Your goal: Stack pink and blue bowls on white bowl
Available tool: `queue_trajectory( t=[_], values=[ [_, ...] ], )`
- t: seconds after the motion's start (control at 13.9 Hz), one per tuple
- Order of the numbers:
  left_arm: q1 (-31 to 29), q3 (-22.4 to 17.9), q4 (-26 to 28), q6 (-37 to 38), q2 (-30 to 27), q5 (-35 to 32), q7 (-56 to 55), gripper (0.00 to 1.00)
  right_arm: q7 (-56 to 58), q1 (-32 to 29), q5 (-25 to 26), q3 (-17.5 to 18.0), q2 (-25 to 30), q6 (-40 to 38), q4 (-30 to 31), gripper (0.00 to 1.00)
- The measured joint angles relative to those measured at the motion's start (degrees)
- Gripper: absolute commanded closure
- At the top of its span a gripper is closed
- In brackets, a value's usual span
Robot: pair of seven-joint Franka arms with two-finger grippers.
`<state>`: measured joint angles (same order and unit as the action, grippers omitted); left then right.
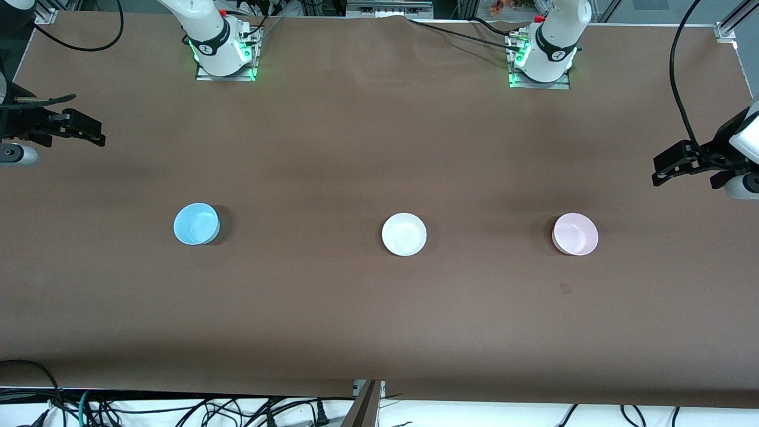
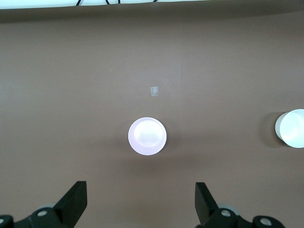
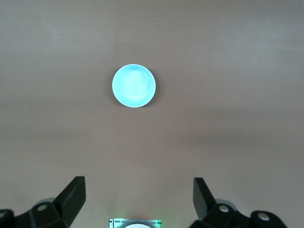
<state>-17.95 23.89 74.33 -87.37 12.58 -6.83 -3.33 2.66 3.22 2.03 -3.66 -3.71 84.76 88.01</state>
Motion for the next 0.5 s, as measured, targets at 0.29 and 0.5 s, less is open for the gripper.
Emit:
queue_trajectory(
  t=[0.29, 0.5],
  values=[
    [-0.2, -0.1, 0.0, 0.1, 0.0, 0.0, 0.0, 0.0, 0.0, -0.1, 0.0, 0.0, 0.0, 0.0, 0.0, 0.0],
    [-0.7, -0.3, 0.1, 0.5, 0.5, 0.0, -0.1, 0.0, 0.1, -0.1, 0.0, 0.0, 0.0, 0.0, 0.0, 0.0]
  ],
)
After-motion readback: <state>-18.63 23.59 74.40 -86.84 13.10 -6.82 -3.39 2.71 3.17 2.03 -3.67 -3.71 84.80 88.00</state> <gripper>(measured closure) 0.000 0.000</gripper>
